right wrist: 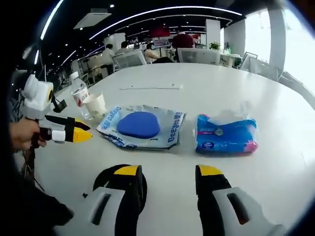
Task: Arrange the tabletop items into an orderly group along one side of the table until the central work area is clear of visible clutter.
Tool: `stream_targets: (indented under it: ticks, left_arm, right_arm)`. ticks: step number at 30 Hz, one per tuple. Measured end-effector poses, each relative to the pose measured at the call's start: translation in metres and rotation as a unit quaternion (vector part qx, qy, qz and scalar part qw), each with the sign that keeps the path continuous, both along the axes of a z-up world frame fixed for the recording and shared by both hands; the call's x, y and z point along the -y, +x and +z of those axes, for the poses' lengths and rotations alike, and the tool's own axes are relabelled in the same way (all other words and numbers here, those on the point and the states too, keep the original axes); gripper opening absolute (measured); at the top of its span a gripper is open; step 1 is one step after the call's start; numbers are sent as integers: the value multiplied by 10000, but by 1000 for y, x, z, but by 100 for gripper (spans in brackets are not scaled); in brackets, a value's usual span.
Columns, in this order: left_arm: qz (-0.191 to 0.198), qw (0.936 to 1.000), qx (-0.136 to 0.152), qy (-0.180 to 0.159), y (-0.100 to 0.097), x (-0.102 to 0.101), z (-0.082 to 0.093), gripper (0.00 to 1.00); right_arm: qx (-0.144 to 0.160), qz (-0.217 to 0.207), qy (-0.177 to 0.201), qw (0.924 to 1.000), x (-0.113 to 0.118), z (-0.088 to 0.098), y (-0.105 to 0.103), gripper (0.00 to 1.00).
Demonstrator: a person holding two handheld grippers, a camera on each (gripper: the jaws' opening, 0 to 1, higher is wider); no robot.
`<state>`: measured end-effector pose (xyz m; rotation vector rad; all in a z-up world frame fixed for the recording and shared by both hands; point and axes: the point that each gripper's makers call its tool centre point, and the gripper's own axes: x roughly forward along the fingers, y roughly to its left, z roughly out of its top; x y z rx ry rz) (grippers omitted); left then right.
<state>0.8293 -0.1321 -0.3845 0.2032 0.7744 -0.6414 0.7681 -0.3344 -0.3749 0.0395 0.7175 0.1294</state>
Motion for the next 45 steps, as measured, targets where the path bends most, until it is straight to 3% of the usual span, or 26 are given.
stream_targets:
  ticks: [11, 23, 35, 36, 45]
  left_arm:
    - [-551, 9980, -286, -81, -26, 22, -1, 27]
    - [-1333, 9889, -650, -39, -58, 54, -12, 31]
    - [-1647, 9829, -828, 31, -70, 71, -21, 27]
    - [-1663, 9825, -834, 34, -71, 71, -22, 27]
    - [-1676, 9805, -1026, -7, -77, 73, -28, 17]
  right_arm:
    - [-189, -235, 234, 9993, -10, -6, -30, 44]
    - [-539, -281, 613, 9963, -41, -24, -60, 43]
    - [-696, -569, 1065, 9902, -49, -38, -63, 30]
    - [-604, -565, 1028, 9913, -49, -37, -61, 28]
    - [-691, -454, 933, 9922, -58, -39, -63, 16]
